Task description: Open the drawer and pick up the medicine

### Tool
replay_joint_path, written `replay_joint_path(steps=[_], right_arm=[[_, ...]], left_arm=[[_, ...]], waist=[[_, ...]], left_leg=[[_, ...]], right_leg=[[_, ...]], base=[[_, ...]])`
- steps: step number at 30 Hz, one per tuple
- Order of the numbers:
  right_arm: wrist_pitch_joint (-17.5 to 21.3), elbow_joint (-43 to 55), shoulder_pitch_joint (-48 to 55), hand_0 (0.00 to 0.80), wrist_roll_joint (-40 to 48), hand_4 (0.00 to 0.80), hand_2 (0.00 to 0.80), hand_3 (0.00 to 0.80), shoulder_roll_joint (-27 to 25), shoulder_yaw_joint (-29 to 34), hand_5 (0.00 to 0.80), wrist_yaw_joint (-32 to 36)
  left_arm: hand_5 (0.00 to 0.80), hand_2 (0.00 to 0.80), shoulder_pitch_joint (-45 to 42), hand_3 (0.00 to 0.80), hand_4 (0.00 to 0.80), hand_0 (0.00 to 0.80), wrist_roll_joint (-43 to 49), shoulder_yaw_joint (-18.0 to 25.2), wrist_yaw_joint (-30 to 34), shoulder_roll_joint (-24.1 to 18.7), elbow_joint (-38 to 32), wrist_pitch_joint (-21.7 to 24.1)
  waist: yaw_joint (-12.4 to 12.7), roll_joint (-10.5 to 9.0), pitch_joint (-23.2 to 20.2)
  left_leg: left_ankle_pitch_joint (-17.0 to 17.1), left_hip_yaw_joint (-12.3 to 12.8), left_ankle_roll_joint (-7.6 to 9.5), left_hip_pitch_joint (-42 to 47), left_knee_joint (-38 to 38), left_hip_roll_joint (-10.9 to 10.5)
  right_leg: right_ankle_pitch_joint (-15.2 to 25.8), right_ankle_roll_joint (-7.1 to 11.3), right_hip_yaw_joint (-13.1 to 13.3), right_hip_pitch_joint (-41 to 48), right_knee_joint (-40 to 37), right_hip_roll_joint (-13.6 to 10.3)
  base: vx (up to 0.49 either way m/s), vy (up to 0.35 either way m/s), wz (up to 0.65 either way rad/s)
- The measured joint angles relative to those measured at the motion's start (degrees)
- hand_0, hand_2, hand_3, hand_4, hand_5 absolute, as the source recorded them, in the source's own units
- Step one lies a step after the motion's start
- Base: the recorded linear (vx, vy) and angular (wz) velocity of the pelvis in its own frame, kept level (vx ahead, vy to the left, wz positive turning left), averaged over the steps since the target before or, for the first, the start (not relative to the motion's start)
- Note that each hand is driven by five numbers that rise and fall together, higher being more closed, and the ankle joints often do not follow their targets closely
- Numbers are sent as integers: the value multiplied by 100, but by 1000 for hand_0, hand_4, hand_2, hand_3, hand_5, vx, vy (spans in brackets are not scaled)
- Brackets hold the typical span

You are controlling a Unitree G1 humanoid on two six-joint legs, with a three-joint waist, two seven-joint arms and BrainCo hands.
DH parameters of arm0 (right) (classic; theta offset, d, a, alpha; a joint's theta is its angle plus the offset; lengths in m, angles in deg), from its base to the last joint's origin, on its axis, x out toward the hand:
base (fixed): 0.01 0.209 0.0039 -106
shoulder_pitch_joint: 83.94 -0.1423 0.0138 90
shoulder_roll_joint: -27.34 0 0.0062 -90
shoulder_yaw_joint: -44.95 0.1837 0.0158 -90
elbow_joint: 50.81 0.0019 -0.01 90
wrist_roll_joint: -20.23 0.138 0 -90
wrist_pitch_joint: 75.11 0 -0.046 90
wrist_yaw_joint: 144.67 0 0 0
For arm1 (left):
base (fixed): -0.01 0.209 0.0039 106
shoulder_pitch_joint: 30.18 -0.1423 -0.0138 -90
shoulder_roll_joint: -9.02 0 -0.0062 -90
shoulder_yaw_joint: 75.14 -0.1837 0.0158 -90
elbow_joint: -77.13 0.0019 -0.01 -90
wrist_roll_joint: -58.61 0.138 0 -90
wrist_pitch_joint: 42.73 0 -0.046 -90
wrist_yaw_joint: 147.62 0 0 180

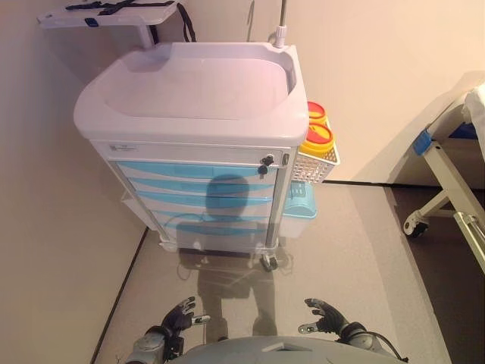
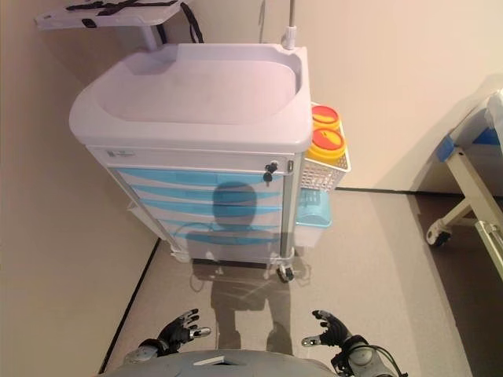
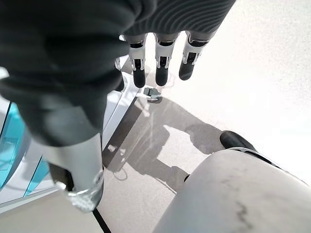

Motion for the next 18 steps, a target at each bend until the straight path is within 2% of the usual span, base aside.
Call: replay_joint_path(steps=[18], right_arm=[[1,-5,20,0,1,0,0,0,-1,5,0,31]], left_arm=[[0,0,-28,0,0,0,-215,69,-71,-28,9,2]], waist=[[4,74,39]], left_leg=[[-1,-19,0,-19,0,0]], right_leg=[[-1,0,-12,-7,-2,-2]], base=[[36,8,0]])
